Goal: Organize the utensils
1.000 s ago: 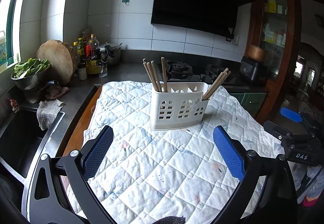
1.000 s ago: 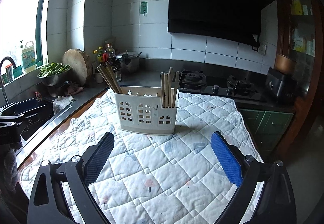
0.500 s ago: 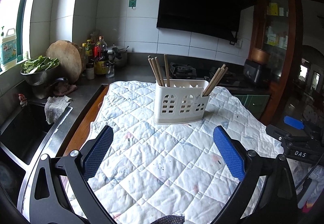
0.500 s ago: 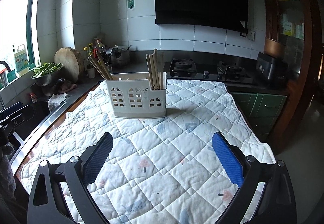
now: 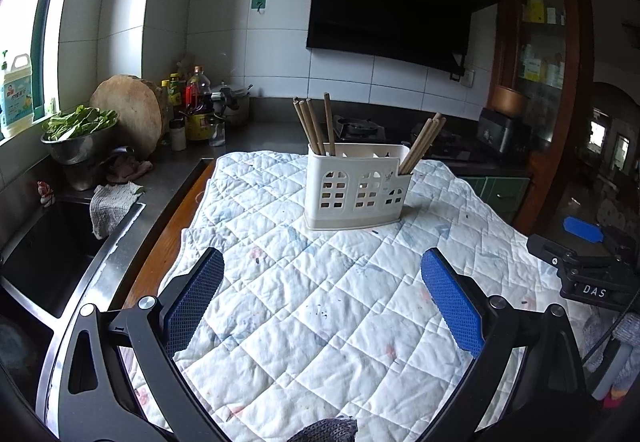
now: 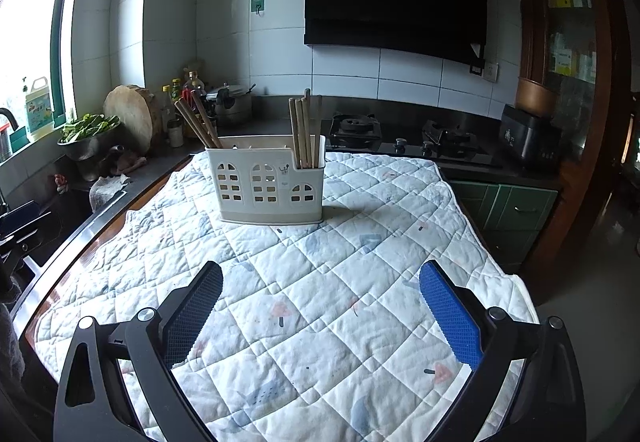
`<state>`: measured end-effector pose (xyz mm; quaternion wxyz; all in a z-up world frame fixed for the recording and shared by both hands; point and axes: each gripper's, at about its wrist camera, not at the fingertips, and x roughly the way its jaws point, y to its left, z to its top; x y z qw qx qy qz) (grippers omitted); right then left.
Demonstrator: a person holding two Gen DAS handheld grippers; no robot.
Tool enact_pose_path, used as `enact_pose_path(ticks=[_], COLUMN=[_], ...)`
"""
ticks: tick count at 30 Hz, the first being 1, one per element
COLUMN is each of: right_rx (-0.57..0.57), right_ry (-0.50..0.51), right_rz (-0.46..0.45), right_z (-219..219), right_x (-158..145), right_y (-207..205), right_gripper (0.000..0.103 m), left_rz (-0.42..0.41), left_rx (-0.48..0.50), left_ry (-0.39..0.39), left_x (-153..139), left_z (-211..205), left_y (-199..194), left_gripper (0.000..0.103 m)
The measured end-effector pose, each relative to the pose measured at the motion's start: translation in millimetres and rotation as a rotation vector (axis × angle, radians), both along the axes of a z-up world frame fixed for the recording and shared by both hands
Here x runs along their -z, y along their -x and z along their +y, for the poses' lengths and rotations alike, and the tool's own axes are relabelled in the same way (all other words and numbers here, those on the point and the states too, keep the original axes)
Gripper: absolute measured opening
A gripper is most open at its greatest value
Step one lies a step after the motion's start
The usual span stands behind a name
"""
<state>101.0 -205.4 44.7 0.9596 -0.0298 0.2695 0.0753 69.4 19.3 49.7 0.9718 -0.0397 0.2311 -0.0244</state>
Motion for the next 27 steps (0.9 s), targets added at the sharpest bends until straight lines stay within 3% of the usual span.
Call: enact_pose_path(ticks=[27], right_rx=[-0.018], right_ry=[0.013], right_rz=[0.035], right_z=[6], right_x=[11], right_y=[-4], right_gripper=[0.096], left_rz=[0.047], left_rx=[-0.009], left_ry=[0.025], left_x=[15], left_z=[6], left_y=[-4], left_gripper=[0.098])
